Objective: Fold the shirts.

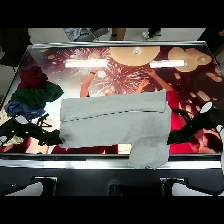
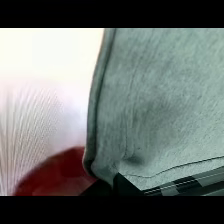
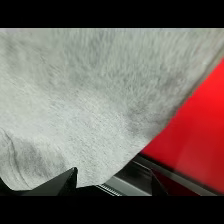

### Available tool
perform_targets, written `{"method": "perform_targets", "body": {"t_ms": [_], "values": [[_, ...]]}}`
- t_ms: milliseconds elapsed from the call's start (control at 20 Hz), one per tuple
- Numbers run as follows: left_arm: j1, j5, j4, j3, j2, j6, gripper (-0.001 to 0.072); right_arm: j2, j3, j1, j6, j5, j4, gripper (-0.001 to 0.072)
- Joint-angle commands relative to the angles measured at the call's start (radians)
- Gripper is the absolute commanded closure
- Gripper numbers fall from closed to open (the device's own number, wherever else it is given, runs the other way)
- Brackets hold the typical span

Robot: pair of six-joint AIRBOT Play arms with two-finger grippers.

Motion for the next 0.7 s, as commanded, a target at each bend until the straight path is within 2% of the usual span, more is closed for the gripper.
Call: {"method": "perform_targets", "body": {"t_ms": [0, 150, 250, 300, 350, 400, 500, 650], "values": [[0.000, 0.000, 0.004, 0.000, 0.005, 0.009, 0.0678, 0.016, -0.151, 0.000, -0.019, -0.096, 0.000, 0.0152], [0.000, 0.003, 0.003, 0.000, 0.005, 0.013, 0.0678, 0.016, -0.196, 0.000, -0.018, -0.184, 0.053, 0.0182], [0.000, 0.003, 0.003, 0.000, 0.005, 0.015, 0.0678, 0.016, -0.198, 0.000, -0.017, -0.246, 0.088, 0.0299], [0.000, 0.008, 0.004, 0.000, 0.005, 0.029, 0.0678, 0.016, -0.198, 0.000, -0.006, -0.261, 0.089, 0.0365], [0.000, 0.018, 0.008, 0.000, 0.003, 0.046, 0.0678, 0.016, -0.198, 0.000, -0.001, -0.261, 0.089, 0.0462], [0.002, 0.025, 0.008, 0.000, 0.002, 0.046, 0.0678, 0.016, -0.197, 0.000, -0.001, -0.251, 0.088, 0.0650], [0.005, 0.024, 0.007, 0.009, 0.004, 0.048, 0.0679, 0.032, -0.189, 0.000, -0.031, -0.224, 0.087, 0.0672], [0.000, -0.005, -0.006, 0.079, 0.072, 0.109, 0.0680, 0.103, -0.130, 0.000, -0.114, -0.162, 0.117, 0.0672]]}}
